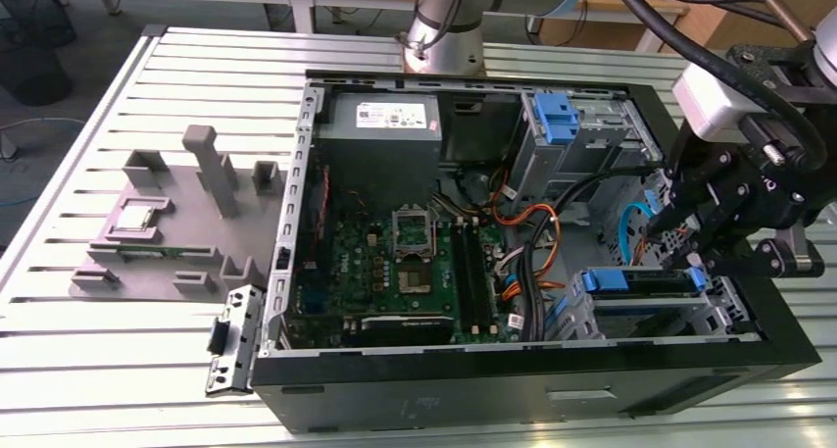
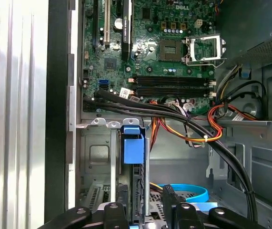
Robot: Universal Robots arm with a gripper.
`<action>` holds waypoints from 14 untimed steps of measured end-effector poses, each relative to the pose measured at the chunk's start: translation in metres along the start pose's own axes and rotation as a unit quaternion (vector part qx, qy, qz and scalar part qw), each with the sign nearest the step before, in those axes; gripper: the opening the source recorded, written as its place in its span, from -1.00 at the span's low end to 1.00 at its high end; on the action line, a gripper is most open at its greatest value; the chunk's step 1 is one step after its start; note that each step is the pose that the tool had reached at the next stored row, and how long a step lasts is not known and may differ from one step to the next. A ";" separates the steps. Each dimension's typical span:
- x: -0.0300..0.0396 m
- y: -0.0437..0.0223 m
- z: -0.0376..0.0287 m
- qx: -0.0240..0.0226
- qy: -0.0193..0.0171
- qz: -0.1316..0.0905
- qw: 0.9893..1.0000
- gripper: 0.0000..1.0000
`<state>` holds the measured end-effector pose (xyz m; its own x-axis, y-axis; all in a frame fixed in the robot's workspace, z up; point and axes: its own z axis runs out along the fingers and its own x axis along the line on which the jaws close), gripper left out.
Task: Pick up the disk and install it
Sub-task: 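Insert the first disk wire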
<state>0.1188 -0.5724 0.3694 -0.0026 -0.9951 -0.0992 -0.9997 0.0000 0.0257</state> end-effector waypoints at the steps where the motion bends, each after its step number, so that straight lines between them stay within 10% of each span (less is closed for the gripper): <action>1: -0.0005 0.0000 0.0001 0.000 0.000 0.000 1.000 -0.15; 14: -0.0169 0.0000 0.0022 0.000 -0.004 0.000 1.000 -0.15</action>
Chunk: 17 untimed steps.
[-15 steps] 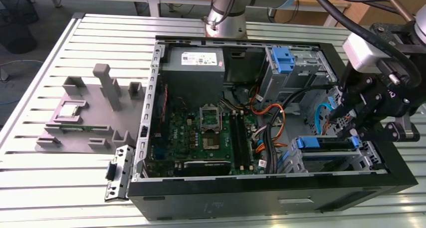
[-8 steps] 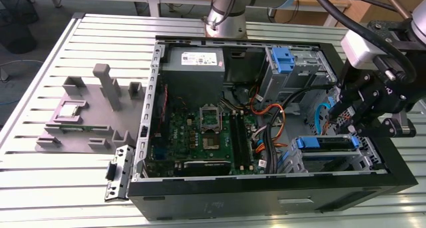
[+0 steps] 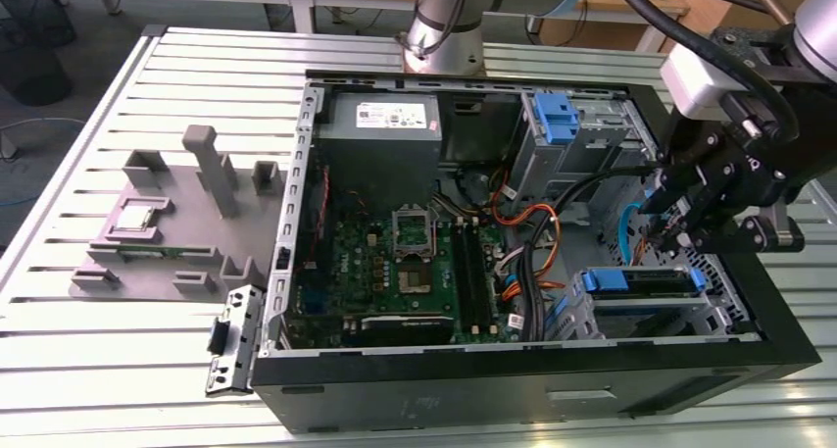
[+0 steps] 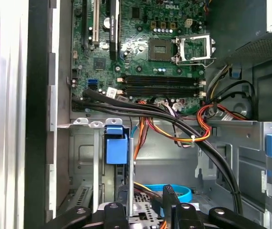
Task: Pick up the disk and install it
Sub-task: 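Insert the first disk wire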
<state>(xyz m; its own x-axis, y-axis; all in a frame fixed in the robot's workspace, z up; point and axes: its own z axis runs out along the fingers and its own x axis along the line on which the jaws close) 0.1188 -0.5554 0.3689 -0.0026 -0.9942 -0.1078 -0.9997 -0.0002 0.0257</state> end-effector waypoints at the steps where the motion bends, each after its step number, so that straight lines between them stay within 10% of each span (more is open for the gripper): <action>1: -0.0008 0.0000 0.0002 0.000 0.000 0.000 1.000 -0.15; 17: -0.0041 -0.0120 0.0090 0.000 0.003 0.001 1.000 -0.15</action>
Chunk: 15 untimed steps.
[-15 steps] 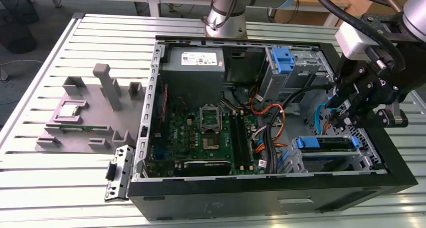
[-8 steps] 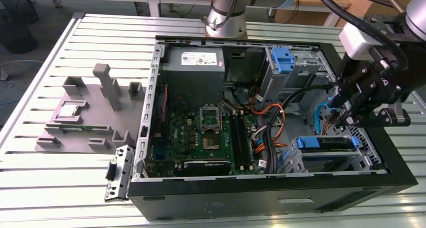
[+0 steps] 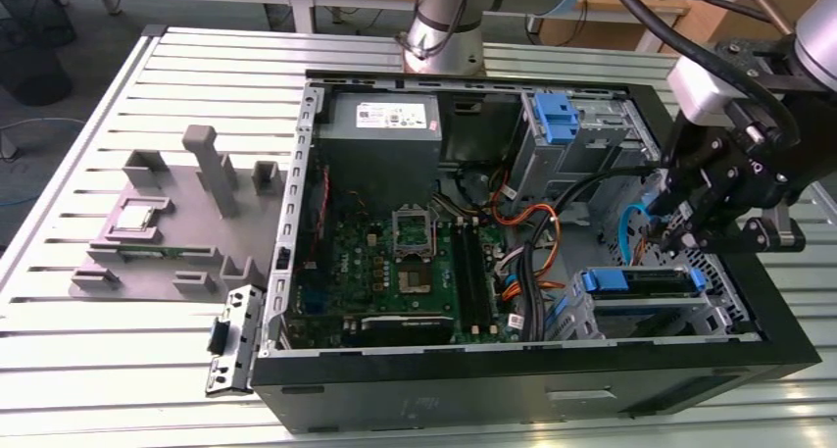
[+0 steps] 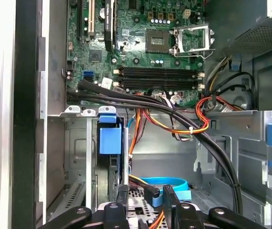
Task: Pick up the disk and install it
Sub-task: 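Insert the first disk wire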
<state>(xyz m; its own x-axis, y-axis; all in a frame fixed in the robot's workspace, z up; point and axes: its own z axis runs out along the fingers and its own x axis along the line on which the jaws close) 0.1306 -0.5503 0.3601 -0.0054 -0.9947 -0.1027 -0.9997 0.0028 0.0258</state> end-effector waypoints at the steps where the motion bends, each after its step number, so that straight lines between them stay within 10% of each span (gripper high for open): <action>1: 0.0001 0.0000 0.0004 0.000 0.002 0.000 1.000 -0.15; 5: 0.0002 -0.0001 0.0021 0.000 0.013 0.001 1.000 -0.15; 15: 0.0000 -0.0001 0.0031 0.000 0.015 0.001 1.000 -0.15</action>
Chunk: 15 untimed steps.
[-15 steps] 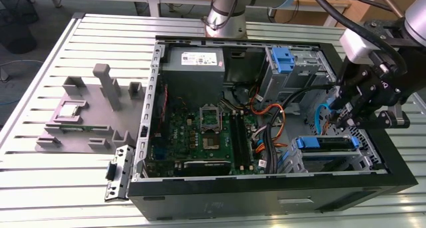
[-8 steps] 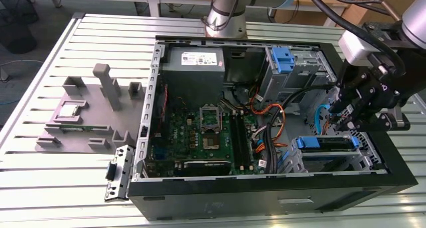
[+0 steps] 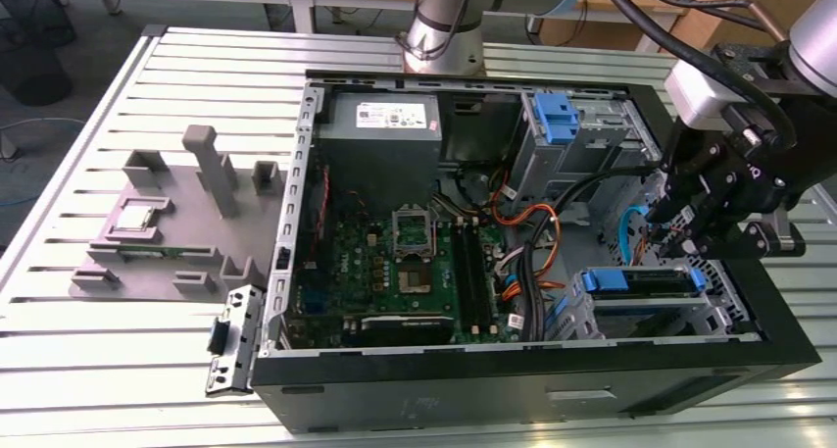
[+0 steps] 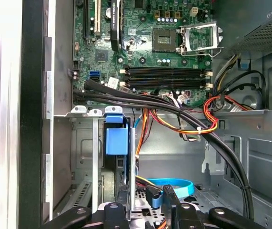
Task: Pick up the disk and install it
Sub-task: 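Insert the first disk wire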
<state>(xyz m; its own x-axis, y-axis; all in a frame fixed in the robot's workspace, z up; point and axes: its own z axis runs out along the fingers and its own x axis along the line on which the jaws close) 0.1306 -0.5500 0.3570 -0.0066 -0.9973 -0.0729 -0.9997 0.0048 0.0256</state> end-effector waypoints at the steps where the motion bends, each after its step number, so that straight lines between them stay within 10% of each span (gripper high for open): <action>1: 0.0000 0.0000 0.0000 0.000 0.000 0.000 1.000 -0.15; 15: 0.0000 0.0000 0.0001 0.000 0.000 0.000 1.000 -0.61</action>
<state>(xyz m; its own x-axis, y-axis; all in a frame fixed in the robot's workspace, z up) 0.1306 -0.5500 0.3568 -0.0066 -0.9973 -0.0730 -0.9997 0.0048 0.0256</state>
